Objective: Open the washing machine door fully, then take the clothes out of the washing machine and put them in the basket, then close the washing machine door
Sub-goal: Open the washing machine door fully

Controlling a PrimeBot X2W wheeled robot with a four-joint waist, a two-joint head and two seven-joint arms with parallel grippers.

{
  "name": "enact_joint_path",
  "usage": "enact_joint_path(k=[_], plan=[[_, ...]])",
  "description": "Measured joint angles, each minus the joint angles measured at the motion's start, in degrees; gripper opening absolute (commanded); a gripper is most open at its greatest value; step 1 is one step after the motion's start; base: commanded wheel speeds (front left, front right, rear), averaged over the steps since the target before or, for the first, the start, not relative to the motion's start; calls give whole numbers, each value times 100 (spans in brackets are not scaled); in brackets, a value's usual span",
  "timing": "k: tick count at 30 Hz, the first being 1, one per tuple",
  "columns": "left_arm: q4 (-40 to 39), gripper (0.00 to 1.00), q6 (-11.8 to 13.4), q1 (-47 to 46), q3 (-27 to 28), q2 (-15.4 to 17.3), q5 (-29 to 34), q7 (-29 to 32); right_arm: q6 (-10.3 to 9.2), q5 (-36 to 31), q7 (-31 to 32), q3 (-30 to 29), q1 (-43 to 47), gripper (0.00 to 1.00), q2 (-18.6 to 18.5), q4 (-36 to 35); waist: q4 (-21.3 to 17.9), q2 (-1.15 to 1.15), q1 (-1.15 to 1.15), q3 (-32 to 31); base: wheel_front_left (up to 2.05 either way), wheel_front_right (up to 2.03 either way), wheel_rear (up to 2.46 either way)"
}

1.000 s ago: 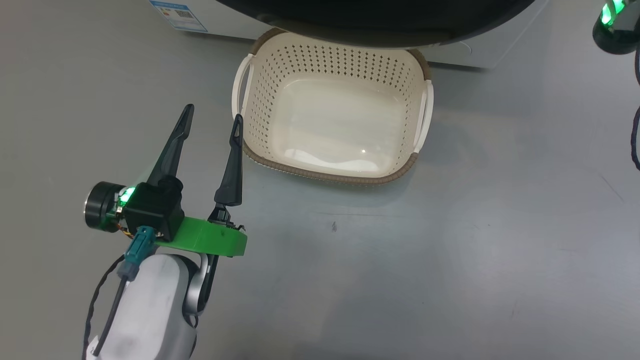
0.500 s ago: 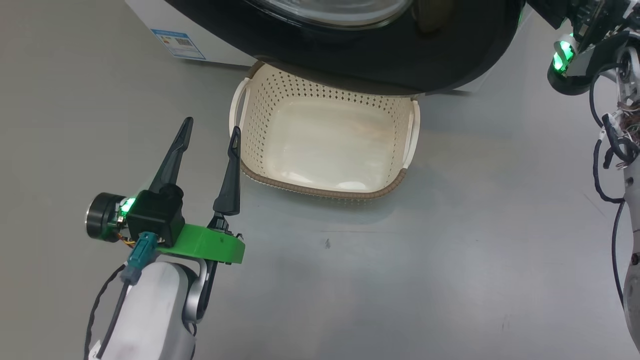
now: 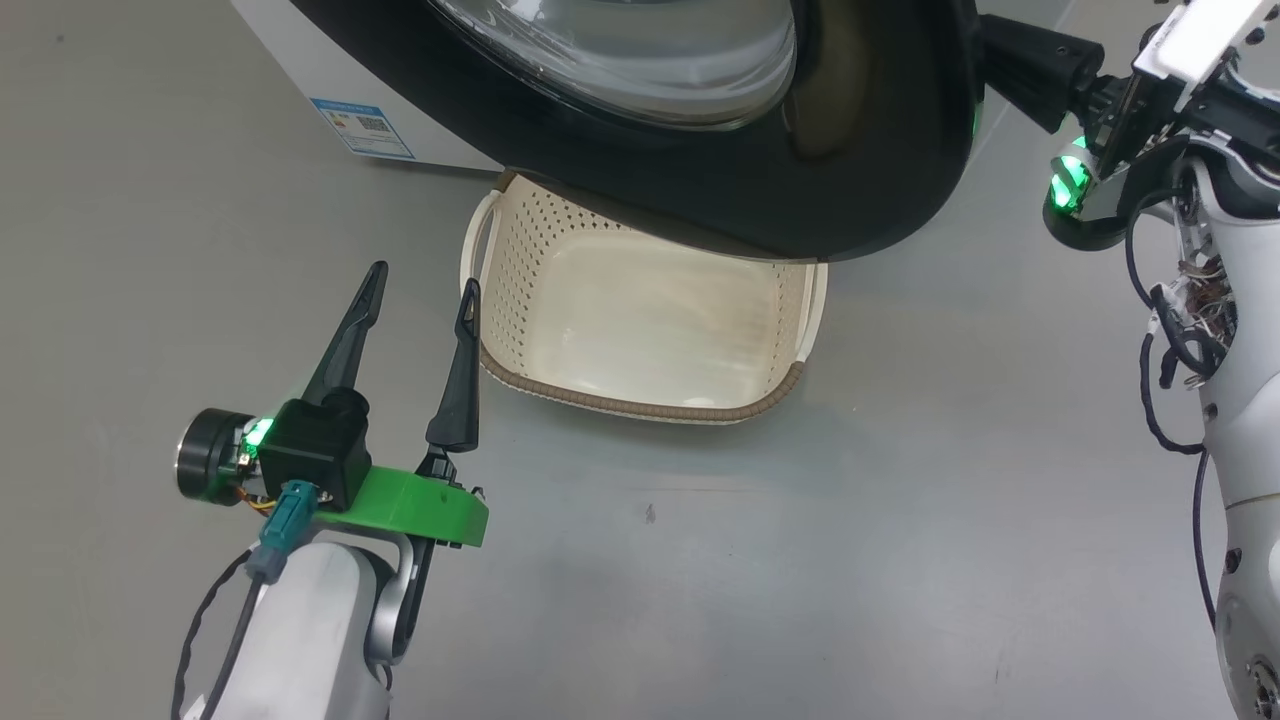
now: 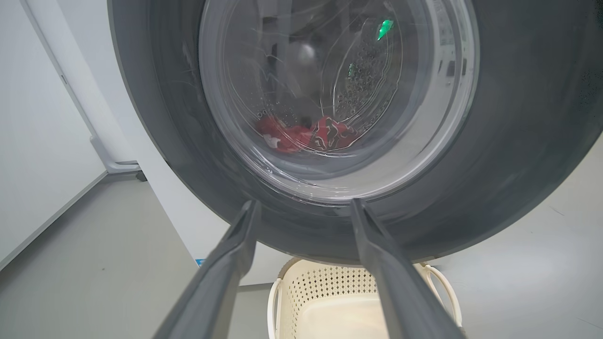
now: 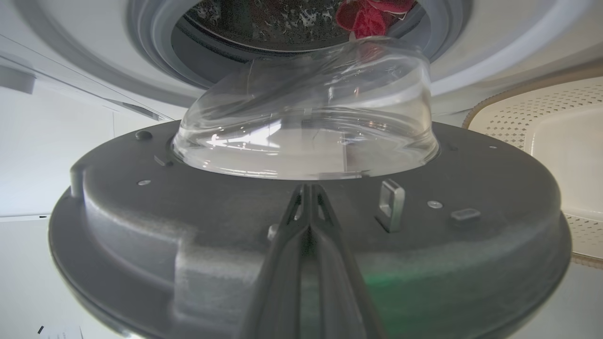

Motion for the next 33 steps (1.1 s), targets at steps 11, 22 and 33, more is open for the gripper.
enact_joint_path(k=[11,22,33], plan=[[76,100,-30,130,-1,1,0,0,46,52,305,220,524,0,219,-157,14,0,0,-268,0,0,0],[116,100,-71,255,-29,2,-48,0,89,166,559,417,1085,0,355,-420,109,0,0,-543,0,0,0],[185,100,-81,398,-26,4,-48,0,140,315,659,778,1455,0,681,-817,197,0,0,-800,0,0,0]])
